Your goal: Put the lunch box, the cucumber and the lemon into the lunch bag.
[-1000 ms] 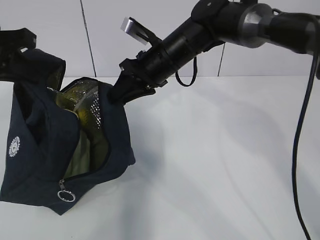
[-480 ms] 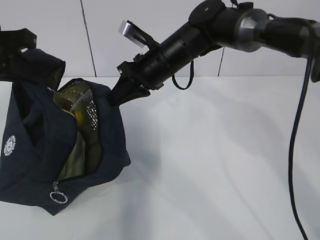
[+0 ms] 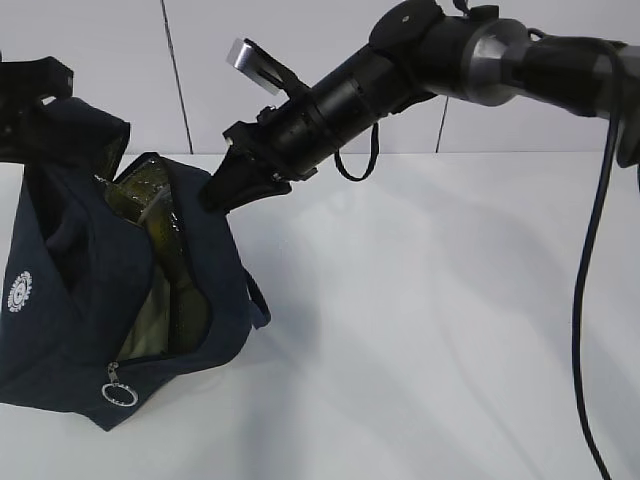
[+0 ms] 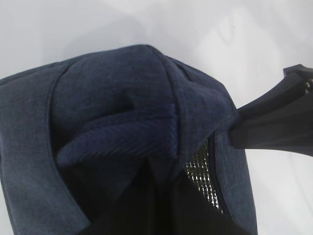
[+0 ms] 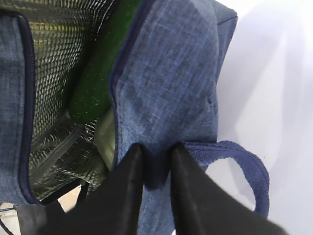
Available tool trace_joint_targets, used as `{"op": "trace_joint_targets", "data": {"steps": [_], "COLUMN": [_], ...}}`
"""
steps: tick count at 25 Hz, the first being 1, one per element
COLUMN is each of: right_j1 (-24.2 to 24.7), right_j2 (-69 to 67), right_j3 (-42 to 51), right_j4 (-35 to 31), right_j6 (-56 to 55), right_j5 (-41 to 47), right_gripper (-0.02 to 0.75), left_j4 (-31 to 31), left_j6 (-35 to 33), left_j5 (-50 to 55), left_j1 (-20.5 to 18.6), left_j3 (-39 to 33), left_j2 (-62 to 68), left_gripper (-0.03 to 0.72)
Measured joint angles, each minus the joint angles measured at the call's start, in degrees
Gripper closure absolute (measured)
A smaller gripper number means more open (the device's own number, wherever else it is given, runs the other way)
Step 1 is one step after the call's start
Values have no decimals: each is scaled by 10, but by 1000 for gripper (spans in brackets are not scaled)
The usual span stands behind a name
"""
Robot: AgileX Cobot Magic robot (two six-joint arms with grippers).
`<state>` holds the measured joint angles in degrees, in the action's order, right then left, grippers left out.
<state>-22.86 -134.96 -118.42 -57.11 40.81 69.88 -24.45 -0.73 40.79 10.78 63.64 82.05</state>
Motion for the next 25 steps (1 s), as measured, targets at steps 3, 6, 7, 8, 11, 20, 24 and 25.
{"op": "trace_joint_targets", "data": {"steps": [3,6,7,8,11,20,24,25], "right_j1": [0,0,0,0,-1,-1,-1,-1], "right_j2": [0,0,0,0,0,-1,-9,-11], "right_j3": [0,0,0,0,0,0,0,0], "right_j4": [0,0,0,0,0,-2,-5,-5], "right_j6": [0,0,1,2,5,7,7,8], "right_j5": [0,0,0,0,0,0,-1,-2], "right_gripper": [577,570,567,561,524,454,451,447], "left_j4": [0,-1,-1,-1,-2,-4,-4,-4], "left_j6": [0,0,0,0,0,0,0,-1], "left_j5": [0,0,0,0,0,0,0,0], "left_j1": [0,0,0,0,0,0,0,0], "left_j3": [0,0,0,0,0,0,0,0], "left_j2": [0,0,0,0,0,0,0,0], "left_gripper": [694,694,694,694,694,694,694,694]}}
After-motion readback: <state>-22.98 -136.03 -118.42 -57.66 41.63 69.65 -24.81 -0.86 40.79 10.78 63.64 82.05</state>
